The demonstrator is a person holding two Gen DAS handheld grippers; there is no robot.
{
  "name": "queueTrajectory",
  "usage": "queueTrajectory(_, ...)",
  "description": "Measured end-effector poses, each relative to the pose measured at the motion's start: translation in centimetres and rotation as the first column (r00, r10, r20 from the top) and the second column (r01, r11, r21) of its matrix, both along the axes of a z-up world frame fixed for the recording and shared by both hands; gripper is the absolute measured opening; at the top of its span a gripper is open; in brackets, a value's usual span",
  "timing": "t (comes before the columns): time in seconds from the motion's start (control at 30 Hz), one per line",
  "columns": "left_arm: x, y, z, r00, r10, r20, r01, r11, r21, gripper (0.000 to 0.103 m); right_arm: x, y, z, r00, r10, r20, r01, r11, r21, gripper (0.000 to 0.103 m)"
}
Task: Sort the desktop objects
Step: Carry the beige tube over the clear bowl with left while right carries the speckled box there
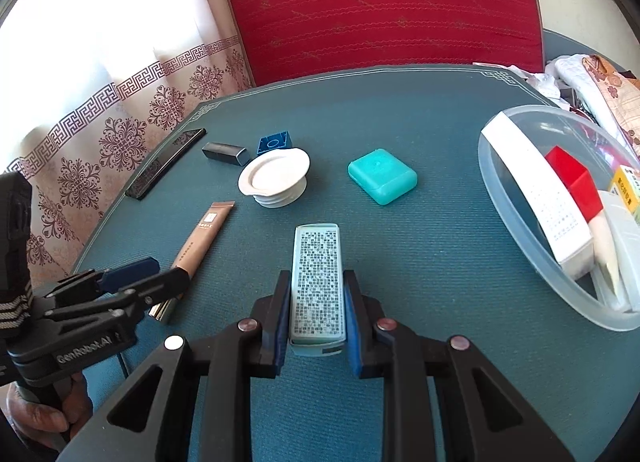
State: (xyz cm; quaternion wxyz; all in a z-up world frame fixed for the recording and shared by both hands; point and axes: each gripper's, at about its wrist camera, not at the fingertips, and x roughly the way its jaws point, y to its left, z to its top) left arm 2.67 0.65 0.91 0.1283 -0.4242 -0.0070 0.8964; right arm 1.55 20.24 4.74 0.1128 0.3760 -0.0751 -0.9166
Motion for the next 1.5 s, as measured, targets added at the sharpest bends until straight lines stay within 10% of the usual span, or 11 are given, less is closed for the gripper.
queueTrajectory(0.1,-0.2,0.4,-0.4,1.000,0.015,-0.015,-0.016,0.999,-0.049,0.025,0.2,0.1,0.1,1.000,-0.001,-0.005,0.001,1.000,-0.005,0.026)
queueTrajectory(0.7,1.0,4.7,5.8,0.986,-0.102,-0.130,0.113,0.990,0.084,0.025,2.7,3.8,3.8,0.990,-0.072,-0.125,0.067,0.997,-0.045,0.026)
queueTrajectory(1.5,1.4,18.6,9.1,0.933,-0.317,-0.172,0.334,0.940,0.076,0.025,4.2,15.5,5.9,0.928,-0.322,-0.187,0.308,0.946,-0.097,0.026)
